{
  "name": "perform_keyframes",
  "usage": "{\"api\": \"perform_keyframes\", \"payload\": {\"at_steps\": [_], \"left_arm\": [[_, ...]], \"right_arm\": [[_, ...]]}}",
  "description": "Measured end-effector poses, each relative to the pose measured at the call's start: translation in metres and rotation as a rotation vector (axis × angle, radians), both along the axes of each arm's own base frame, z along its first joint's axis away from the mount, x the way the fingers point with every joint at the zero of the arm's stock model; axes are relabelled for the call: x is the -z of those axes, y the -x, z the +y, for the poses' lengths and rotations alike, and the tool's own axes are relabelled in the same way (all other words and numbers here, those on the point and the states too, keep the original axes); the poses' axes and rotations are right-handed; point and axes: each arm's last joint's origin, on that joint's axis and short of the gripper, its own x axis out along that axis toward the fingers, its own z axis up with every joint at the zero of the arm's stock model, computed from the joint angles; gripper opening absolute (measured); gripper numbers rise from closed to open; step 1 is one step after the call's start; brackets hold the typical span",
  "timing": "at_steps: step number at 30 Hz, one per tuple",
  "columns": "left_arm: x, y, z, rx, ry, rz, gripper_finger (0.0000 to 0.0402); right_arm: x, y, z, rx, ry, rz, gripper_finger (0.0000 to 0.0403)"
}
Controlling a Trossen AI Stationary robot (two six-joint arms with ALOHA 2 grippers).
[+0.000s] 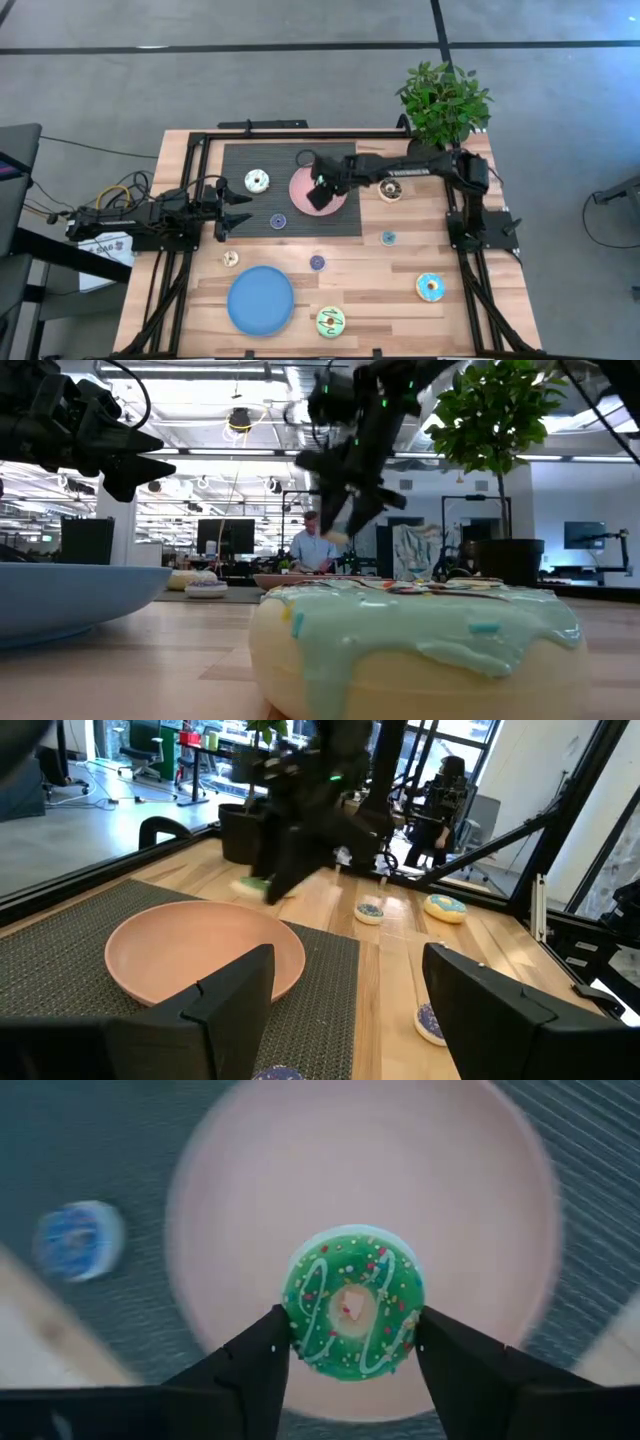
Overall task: Pick & Place donuts
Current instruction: Put the small green donut on the pink plate, then put the big white donut on the blue plate
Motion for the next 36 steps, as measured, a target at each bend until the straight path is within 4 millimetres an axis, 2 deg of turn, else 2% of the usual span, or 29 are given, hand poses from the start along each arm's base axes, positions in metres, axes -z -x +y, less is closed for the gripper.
{"api": "perform_keyframes", "payload": {"at_steps": [5,10,17,23,28,31,36], "left_arm": [[0.0,0.0,0.0,0.0,0.0,0.0,0.0249],[0.0,0.0,0.0,0.0,0.0,0.0,0.0249],[0.0,0.0,0.0,0.0,0.0,-0.001,0.0249],[0.0,0.0,0.0,0.0,0.0,0.0,0.0249],[0.0,0.0,0.0,0.0,0.0,0.0,0.0249],[0.0,0.0,0.0,0.0,0.0,0.0,0.0249],[0.0,0.0,0.0,0.0,0.0,0.0,0.025]], "right_arm": [[0.03,-0.002,-0.027,0.1,-0.052,0.045,0.0218],[0.05,-0.006,-0.04,0.155,-0.075,0.054,0.0234],[0.058,-0.007,-0.05,0.23,-0.087,0.036,0.0235],[0.057,-0.006,-0.054,0.248,-0.089,0.028,0.0235],[0.048,-0.004,-0.053,0.236,-0.087,0.016,0.0235],[0.035,-0.002,-0.052,0.215,-0.073,-0.008,0.0235],[0.002,0.008,-0.049,0.18,-0.033,-0.05,0.0235]]}}
